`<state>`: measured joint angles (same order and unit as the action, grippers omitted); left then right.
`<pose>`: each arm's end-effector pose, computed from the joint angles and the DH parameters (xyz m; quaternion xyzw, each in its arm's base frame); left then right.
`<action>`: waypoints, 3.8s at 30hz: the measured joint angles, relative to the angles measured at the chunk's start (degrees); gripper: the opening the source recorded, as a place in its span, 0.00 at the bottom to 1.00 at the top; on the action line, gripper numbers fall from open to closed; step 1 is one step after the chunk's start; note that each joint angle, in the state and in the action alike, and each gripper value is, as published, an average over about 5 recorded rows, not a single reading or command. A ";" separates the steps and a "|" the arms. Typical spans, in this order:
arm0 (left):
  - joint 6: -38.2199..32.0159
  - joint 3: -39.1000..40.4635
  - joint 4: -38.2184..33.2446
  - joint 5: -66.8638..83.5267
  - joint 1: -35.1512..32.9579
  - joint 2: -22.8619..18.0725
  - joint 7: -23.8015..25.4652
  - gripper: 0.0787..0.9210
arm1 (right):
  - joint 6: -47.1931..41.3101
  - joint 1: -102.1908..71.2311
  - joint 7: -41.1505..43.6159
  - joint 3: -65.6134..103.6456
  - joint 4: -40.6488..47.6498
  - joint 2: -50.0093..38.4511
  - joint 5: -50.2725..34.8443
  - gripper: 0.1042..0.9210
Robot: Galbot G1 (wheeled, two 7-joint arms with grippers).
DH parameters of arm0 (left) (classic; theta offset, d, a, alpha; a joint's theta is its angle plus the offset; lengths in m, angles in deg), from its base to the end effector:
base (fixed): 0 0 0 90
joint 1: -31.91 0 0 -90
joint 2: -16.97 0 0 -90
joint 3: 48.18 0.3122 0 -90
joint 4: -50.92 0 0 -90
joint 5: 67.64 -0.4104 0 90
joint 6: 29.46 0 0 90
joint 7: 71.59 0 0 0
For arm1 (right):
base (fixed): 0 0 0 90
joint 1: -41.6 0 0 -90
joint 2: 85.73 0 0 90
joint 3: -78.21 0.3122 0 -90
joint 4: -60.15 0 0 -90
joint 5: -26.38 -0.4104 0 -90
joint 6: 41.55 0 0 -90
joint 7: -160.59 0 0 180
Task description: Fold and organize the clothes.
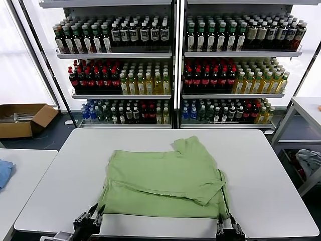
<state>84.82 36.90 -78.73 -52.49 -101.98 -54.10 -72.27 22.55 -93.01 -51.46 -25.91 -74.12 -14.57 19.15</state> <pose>0.2000 0.0420 -0.2462 -0.0618 -0.9662 -0.0360 0.2479 0.1695 0.0595 -0.2340 -0.0687 -0.9646 0.0841 0.2402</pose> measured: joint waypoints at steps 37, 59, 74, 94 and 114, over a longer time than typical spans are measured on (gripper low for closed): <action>2.59 12.63 31.40 14.11 47.17 8.48 4.93 0.88 | -1.92 66.01 21.37 -7.29 46.41 -7.45 -23.49 0.88; 5.82 21.39 47.82 11.35 59.01 9.71 4.59 0.88 | -1.79 75.19 24.32 -9.84 67.68 3.08 -19.04 0.88; 6.12 22.65 50.76 10.89 59.80 9.00 4.53 0.84 | -1.44 74.80 24.23 -10.70 72.06 5.40 -16.58 0.82; 5.83 23.01 50.89 10.87 58.67 8.39 4.65 0.17 | -1.54 70.71 24.05 -10.63 68.80 3.29 -15.84 0.12; -0.97 17.55 40.80 10.70 54.00 8.68 4.17 0.01 | -0.49 63.20 23.06 -5.15 48.88 1.93 -16.25 0.00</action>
<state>83.85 54.45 -37.93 -41.80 -47.99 -45.42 -68.10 22.06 -29.81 -28.40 -31.06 -25.24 -12.64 2.90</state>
